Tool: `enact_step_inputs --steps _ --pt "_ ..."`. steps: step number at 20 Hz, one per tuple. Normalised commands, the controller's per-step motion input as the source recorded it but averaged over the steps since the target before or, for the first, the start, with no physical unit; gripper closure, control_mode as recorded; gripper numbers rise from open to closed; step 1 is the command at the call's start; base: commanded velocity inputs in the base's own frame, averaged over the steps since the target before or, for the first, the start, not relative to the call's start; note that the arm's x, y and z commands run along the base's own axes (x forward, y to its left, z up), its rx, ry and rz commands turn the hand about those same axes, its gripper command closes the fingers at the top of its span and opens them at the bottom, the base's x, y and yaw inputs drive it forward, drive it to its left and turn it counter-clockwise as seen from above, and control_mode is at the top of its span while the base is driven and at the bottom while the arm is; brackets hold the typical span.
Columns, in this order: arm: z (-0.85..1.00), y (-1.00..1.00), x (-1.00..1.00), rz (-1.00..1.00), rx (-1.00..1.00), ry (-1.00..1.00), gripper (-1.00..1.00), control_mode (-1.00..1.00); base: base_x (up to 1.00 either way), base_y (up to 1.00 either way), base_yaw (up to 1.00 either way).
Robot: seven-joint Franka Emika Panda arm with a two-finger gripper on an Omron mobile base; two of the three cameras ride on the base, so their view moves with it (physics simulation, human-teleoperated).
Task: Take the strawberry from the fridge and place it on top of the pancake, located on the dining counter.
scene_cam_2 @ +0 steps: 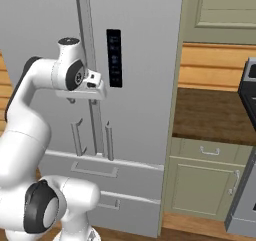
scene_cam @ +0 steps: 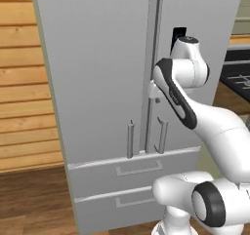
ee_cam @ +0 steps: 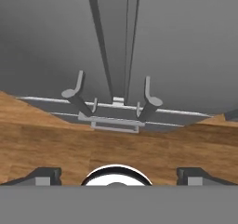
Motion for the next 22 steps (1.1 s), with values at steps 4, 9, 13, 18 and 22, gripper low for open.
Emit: enact_step_inputs --steps 4,9,13,18,22 --pt "-0.86 -0.52 0.02 0.00 0.06 -0.13 -1.00 -1.00 0.00 0.00 0.00" --pt "-0.98 -0.57 0.20 0.00 0.01 -0.25 -1.00 -1.00 0.00 0.00 0.00" --pt "-0.73 -0.06 0.59 0.00 0.00 -0.27 -1.00 -1.00 0.00 0.00 0.00" --pt "-0.44 0.00 0.68 0.00 -0.02 -0.04 -1.00 -1.00 0.00 0.00 0.00" --pt "-0.23 -0.04 0.40 0.00 0.00 0.00 -1.00 -1.00 0.00 0.00 0.00"
